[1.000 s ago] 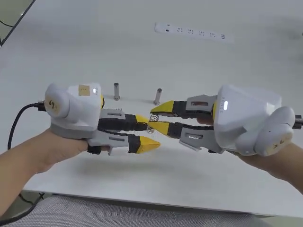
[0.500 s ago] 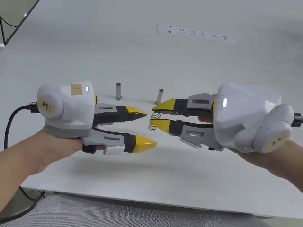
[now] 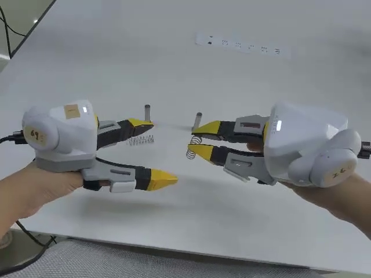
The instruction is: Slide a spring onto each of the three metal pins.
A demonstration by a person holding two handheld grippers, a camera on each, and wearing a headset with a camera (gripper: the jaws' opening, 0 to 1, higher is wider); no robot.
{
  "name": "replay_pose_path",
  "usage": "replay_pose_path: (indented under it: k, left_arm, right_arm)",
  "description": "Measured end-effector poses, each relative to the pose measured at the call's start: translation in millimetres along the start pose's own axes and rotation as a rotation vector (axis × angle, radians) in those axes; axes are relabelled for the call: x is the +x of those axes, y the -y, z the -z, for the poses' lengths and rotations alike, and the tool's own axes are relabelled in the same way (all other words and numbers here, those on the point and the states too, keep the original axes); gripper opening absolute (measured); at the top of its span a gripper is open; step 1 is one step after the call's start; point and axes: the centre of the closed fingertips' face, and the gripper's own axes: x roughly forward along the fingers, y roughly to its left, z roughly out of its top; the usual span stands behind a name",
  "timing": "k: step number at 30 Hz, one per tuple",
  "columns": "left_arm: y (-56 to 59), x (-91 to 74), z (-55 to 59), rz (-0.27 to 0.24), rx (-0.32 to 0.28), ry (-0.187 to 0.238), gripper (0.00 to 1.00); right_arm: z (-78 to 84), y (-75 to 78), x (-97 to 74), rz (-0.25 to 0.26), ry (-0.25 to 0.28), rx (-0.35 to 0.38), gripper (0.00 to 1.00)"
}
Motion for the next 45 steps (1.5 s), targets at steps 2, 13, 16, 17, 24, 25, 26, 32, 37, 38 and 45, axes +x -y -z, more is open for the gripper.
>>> replay_pose_path:
  k: [2, 13, 16, 17, 24, 25, 26, 32, 37, 38, 45]
  left_arm:
    - [-3.1, -2.8, 0.3, -0.013, 0.002, 0.000, 0.79]
    - [-21.9, -24.0, 14.9, -0.090, 0.029, -0.035, 0.94]
    - [-28.5, -31.0, 14.4, -0.117, 0.021, -0.025, 0.97]
    - [-29.5, -33.0, 14.5, -0.121, 0.021, -0.024, 0.97]
    - [-37.5, -46.9, 16.4, -0.157, 0.018, -0.016, 0.97]
    - [-37.9, -48.4, 16.3, -0.161, 0.019, -0.014, 0.97]
    - [-38.3, -49.6, 16.2, -0.164, 0.020, -0.012, 0.97]
    - [-37.9, -55.8, 21.5, -0.168, 0.020, -0.025, 0.97]
    - [-38.3, -59.1, 24.6, -0.176, 0.010, -0.026, 0.97]
    - [-38.3, -59.3, 25.5, -0.177, 0.007, -0.028, 0.97]
    - [-39.4, -61.9, 26.0, -0.185, -0.004, -0.023, 0.97]
  right_arm:
    - [1.2, 1.4, 0.0, 0.003, -0.004, -0.001, 0.12]
    - [9.3, 11.5, -0.7, 0.034, -0.024, 0.019, 0.12]
    - [10.7, 12.7, -0.7, 0.039, -0.028, 0.021, 0.12]
    - [11.3, 12.8, -0.6, 0.040, -0.030, 0.021, 0.12]
    - [17.2, 15.2, 0.6, 0.047, -0.045, 0.022, 0.12]
    - [18.2, 15.8, 0.9, 0.048, -0.047, 0.023, 0.12]
    - [19.5, 16.6, 1.3, 0.049, -0.051, 0.023, 0.12]
    - [24.8, 27.0, 4.0, 0.072, -0.063, 0.030, 0.12]
    - [30.3, 45.3, 7.8, 0.104, -0.083, 0.030, 0.12]
    - [31.5, 50.9, 8.9, 0.112, -0.088, 0.031, 0.12]
    - [33.9, 81.0, 15.3, 0.158, -0.093, 0.062, 0.12]
